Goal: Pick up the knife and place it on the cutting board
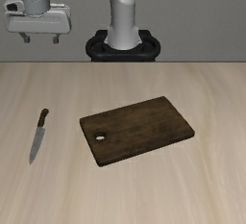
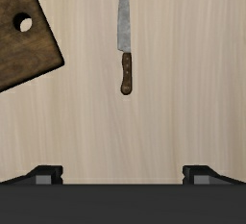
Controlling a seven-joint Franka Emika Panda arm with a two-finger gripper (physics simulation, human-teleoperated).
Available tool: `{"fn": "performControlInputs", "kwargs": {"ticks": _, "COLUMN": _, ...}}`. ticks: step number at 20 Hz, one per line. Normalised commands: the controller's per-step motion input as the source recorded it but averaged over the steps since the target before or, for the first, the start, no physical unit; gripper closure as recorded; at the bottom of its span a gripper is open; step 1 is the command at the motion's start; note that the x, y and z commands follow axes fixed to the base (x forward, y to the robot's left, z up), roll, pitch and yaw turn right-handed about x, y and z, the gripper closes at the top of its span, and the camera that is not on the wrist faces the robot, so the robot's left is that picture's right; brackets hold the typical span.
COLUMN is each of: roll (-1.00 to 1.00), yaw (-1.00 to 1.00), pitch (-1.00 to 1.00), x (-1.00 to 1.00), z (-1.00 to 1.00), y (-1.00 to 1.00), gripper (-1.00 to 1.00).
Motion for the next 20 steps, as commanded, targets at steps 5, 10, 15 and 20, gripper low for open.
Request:
{"fn": "performControlInputs", "kwargs": {"ticks": 5, "roll": 0.0, "yaw": 0.0, "pitch": 0.0, "x": 1.0, "z": 0.0, "y": 0.0, "gripper": -1.0}}
{"fn": "performControlInputs", "kwargs": {"ticks": 10, "roll": 0.0, "yaw": 0.0, "pitch": 0.0, "x": 0.8, "z": 0.0, "y": -0.2, "gripper": -1.0}}
{"fn": "performControlInputs", "kwargs": {"ticks": 15, "roll": 0.0, "yaw": 0.0, "pitch": 0.0, "x": -0.2, "z": -0.8, "y": 0.0, "gripper": -1.0}}
{"fn": "performControlInputs", "kwargs": {"ticks": 20, "roll": 0.0, "yaw": 0.0, "pitch": 0.0, "x": 0.0, "z": -1.0, "y": 0.0, "gripper": -1.0}}
